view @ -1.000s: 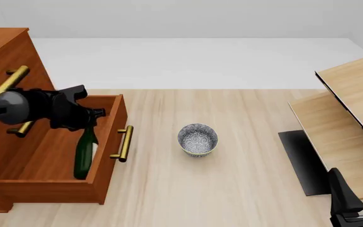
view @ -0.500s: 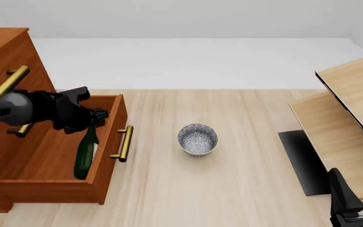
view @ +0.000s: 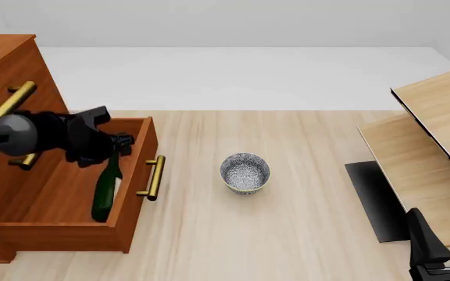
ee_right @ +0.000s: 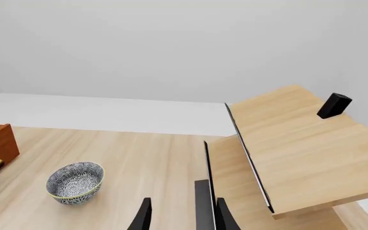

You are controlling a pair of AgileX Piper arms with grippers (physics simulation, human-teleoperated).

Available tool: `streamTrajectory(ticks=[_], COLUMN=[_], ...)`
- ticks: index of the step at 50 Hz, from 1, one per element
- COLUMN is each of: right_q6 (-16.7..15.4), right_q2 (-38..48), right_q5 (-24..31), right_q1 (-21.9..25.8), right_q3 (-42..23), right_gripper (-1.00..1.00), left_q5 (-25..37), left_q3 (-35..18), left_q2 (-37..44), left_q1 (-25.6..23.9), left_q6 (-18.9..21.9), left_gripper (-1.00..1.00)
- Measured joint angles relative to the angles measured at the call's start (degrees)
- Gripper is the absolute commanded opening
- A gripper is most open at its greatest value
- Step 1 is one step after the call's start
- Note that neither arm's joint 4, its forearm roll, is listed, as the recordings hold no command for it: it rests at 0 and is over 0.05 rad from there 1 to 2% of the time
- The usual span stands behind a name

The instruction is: Put the wine bottle in the bottom drawer of the cabinet.

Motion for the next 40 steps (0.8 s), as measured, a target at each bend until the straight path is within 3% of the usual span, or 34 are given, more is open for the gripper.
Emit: streamTrajectory(ticks=[24, 40], right_q6=[-0.29, -0.60], right_q2=[0.00, 0.00], right_q5=[-0.09, -0.24], right_q1=[0.16, 0.29], right_q3=[-0.04, -0.06], right_gripper=[1.00, 1.00], left_q5=[10.18, 17.30], left_q3=[-7.89, -9.60], left_q2=[-4.04, -14.72], left_q1=[3.47, 3.37], left_q6=[8.86, 15.92], left_gripper=[1.00, 1.00])
